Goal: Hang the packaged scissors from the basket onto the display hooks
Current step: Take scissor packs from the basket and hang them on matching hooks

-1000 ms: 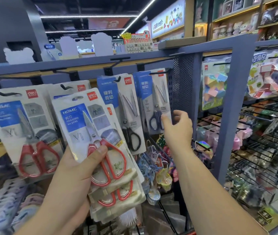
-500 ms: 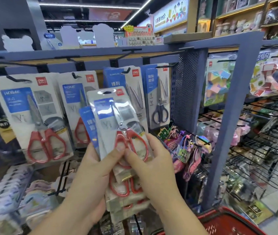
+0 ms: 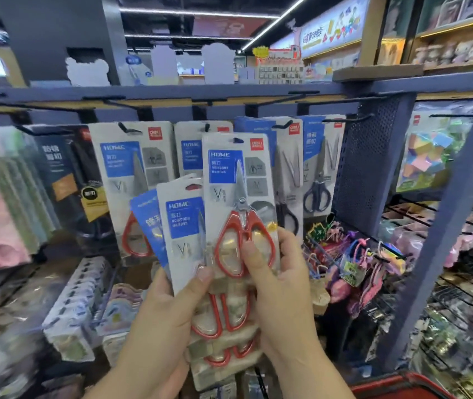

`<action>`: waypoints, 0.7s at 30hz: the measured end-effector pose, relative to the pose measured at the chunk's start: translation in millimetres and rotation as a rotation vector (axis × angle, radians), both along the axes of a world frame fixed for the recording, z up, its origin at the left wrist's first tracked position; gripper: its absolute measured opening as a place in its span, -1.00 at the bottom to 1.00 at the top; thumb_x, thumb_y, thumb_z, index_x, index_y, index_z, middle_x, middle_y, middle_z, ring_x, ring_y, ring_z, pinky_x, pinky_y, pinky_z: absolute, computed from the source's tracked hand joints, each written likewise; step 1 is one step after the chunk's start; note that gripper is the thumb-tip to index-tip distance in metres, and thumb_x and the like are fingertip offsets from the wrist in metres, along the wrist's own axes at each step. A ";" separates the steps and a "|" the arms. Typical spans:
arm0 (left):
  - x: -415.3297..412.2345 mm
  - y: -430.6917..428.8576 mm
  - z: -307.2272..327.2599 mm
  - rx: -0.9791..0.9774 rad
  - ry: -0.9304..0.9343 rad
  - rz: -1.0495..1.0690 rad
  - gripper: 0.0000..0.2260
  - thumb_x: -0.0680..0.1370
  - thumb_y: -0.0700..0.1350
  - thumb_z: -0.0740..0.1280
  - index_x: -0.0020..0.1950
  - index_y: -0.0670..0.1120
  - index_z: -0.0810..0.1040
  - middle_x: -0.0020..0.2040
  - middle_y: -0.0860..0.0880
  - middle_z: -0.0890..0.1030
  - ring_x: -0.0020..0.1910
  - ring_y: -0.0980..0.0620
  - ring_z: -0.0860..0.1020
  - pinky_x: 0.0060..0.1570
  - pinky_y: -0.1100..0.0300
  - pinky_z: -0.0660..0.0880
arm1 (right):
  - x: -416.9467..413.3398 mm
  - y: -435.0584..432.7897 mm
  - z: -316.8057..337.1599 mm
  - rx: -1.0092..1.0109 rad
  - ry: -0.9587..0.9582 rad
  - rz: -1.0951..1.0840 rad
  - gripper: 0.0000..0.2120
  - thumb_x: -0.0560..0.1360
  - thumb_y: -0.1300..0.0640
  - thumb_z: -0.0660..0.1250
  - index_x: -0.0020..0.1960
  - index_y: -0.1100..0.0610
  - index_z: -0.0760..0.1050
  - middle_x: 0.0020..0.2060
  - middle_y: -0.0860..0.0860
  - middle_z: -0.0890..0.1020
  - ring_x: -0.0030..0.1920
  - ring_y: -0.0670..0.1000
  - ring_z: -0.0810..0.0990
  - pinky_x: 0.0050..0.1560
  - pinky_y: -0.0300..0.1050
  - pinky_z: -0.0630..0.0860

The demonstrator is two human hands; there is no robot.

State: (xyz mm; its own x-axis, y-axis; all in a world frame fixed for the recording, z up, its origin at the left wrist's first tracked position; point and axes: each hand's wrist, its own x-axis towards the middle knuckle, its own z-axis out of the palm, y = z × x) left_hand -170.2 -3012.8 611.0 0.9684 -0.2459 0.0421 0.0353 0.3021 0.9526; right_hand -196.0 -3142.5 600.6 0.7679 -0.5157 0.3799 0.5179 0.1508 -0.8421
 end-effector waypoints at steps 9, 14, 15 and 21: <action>14.8 47.5 -4.2 0.020 0.029 0.193 -0.67 0.43 0.03 0.46 0.19 0.22 0.62 0.09 0.10 0.77 0.15 -0.01 0.72 0.27 -0.12 0.56 | 19.1 38.0 7.8 -0.018 -0.002 0.039 -0.87 0.46 0.07 0.52 -0.03 -0.01 0.61 -0.08 0.18 0.70 -0.09 0.15 0.66 0.05 0.28 0.63; 18.4 68.0 -0.1 0.041 -0.013 0.274 -0.62 0.38 0.04 0.46 0.20 0.19 0.63 0.06 0.07 0.78 0.15 -0.11 0.71 0.28 -0.20 0.55 | 13.8 33.1 8.5 -0.014 -0.059 0.035 -0.81 0.45 0.15 0.59 -0.11 -0.09 0.62 -0.19 0.05 0.67 -0.14 0.06 0.65 -0.09 0.01 0.63; 18.4 70.5 0.6 0.025 -0.022 0.276 -0.64 0.41 0.02 0.46 0.21 0.17 0.63 0.07 0.05 0.78 0.14 -0.12 0.72 0.25 -0.18 0.56 | 14.9 30.9 10.8 -0.013 -0.068 0.034 -0.82 0.46 0.16 0.57 -0.10 -0.08 0.62 -0.19 0.03 0.68 -0.15 0.03 0.66 -0.13 -0.08 0.63; 14.6 80.0 8.9 -0.052 -0.088 0.283 -0.72 0.59 -0.16 0.38 0.26 0.11 0.64 0.10 0.04 0.77 0.05 0.00 0.75 -0.03 0.02 0.66 | 32.0 26.9 17.9 -0.022 -0.045 -0.031 -0.81 0.56 0.31 0.45 -0.04 0.01 0.60 -0.15 -0.02 0.70 -0.10 -0.04 0.66 -0.04 -0.15 0.62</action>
